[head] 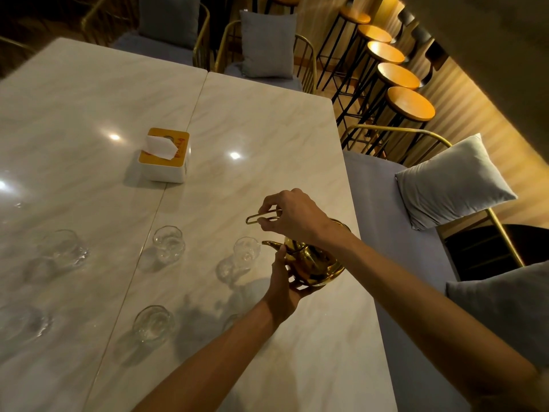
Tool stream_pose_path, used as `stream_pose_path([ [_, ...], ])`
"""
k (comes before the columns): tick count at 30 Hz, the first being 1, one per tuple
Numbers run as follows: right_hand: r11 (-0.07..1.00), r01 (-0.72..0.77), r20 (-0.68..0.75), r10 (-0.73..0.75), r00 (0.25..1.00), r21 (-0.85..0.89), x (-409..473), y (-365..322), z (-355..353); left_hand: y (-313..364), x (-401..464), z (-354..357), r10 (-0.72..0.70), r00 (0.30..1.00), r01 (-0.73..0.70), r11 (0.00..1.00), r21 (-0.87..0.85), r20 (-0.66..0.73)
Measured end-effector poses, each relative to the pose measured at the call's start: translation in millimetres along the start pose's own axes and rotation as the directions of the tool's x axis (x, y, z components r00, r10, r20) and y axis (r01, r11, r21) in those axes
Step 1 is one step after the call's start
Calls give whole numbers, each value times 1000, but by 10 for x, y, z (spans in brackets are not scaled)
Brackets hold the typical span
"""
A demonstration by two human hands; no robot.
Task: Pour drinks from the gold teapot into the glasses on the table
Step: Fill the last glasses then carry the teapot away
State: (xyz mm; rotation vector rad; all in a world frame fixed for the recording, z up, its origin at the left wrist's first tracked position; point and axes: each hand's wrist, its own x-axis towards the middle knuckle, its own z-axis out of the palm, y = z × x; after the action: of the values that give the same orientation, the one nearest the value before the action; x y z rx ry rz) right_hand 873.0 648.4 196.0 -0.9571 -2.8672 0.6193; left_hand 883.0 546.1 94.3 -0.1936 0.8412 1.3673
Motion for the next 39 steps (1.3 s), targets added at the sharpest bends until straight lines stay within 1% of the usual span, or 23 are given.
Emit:
stream_pose_path([
  [6,1000,15,5,-14,1000,-24,29,-8,-4,-1,15,42,-21,999,19,999,-47,-36],
  [10,1000,6,13,-5,1000,-28,65,2,30,2,23,47,-21,999,19,998,-59,-36],
  [20,999,-17,45,18,999,-28,113,0,161,1,77,-32,-22,998,19,998,-52,-55],
  [27,999,-18,56,21,998,-39,137,20,241,5,111,-73,-63,995,53,992,-117,-83],
  [33,999,-30,52,32,998,-38,148,32,273,-17,148,-112,-44,995,37,996,-76,-85],
  [39,999,-27,44,29,999,-38,148,19,282,-27,163,-139,-41,996,33,996,-87,-82],
])
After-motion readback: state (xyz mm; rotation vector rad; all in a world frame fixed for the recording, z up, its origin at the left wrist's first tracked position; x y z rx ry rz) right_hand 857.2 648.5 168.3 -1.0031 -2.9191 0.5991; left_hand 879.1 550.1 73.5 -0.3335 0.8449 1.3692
